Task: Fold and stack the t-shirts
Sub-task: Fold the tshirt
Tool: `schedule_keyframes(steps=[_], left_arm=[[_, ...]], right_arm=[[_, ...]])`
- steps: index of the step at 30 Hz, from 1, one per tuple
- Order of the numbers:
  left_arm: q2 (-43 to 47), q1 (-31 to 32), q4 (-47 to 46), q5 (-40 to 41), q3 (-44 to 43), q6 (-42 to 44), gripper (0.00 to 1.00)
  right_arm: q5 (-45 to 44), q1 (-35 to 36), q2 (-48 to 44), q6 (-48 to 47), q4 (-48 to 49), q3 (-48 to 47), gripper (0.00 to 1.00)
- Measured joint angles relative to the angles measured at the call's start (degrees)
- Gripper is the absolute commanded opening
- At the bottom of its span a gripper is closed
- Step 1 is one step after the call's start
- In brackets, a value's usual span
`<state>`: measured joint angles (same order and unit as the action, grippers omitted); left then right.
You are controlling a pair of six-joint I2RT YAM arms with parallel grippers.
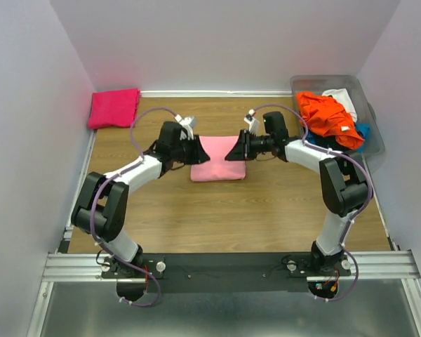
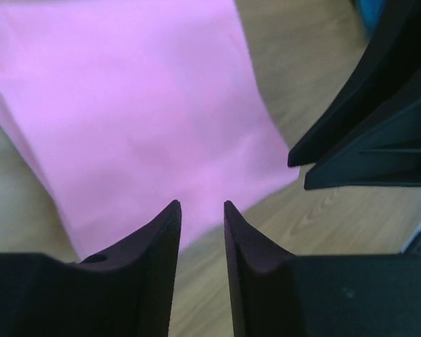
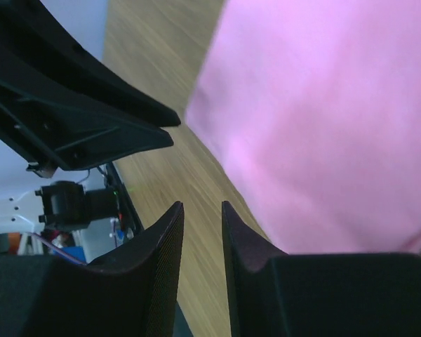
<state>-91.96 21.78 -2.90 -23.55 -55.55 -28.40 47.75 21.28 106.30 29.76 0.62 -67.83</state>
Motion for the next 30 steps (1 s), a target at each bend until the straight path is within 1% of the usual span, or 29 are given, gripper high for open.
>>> schedule_keyframes(steps=[1, 2, 5, 8, 10, 11, 16, 19, 20, 22, 23, 24, 25, 27, 30], left_arm=[[-0.3, 0.6, 0.1, 0.0, 1.3, -0.5, 0.26], [-0.9, 1.5, 0.2, -0.2, 3.4, -0.7, 0.20], [-2.6, 1.9, 0.7, 0.1, 7.9, -1.6, 0.16], [-3.9, 1.7, 1.0, 1.2, 11.3, -3.3, 0.14], [-3.9, 1.4, -0.4, 1.2, 12.1, -4.3, 0.14], [-3.9, 1.4, -1.2, 1.2, 12.5, -4.9, 0.13], [-2.2, 1.3, -3.8, 1.4, 15.5, -6.9, 0.15], [0.7, 1.3, -2.4, 2.1, 17.5, -7.2, 0.27], [1.8, 1.3, -1.4, 2.2, 17.9, -7.4, 0.37], [5.8, 1.2, 0.9, 2.8, 18.6, -7.5, 0.48], [7.6, 1.2, 1.5, 3.2, 18.6, -7.5, 0.57], [10.4, 1.2, 2.1, 4.0, 18.6, -7.6, 0.62], [13.2, 1.0, 2.5, 5.1, 18.6, -7.6, 0.71], [17.2, 0.8, 3.1, 6.8, 18.4, -8.0, 0.78], [22.7, -1.3, 5.2, 11.9, 17.4, -7.7, 0.85]], right_arm=[[0.0, 0.0, 0.1, 0.0, 0.0, 1.3, 0.34], [0.1, -0.2, 0.2, 0.0, -0.2, 3.0, 0.34], [0.3, -0.7, 1.6, -0.8, 0.2, 6.4, 0.30], [0.3, -1.7, 4.0, -1.4, 1.7, 9.0, 0.28], [0.5, -3.2, 6.3, -1.4, 2.2, 11.6, 0.27], [2.5, -4.5, 7.2, -1.0, 3.2, 12.6, 0.27], [4.3, -7.0, 6.7, -1.3, 5.6, 14.4, 0.27], [2.6, -7.1, 4.1, -1.5, 5.0, 15.5, 0.27], [2.3, -7.1, 2.9, -1.4, 4.4, 15.5, 0.28], [2.3, -7.0, 0.4, -1.0, 4.0, 15.3, 0.29], [2.3, -6.6, -0.8, -0.7, 3.9, 14.9, 0.30], [2.3, -6.3, -2.0, -0.2, 3.9, 14.0, 0.31], [2.3, -5.6, -2.9, 0.3, 4.0, 12.9, 0.32], [2.2, -3.3, -3.3, 1.7, 4.4, 10.2, 0.32], [2.2, 1.7, -3.0, 5.2, 9.0, 7.3, 0.32]])
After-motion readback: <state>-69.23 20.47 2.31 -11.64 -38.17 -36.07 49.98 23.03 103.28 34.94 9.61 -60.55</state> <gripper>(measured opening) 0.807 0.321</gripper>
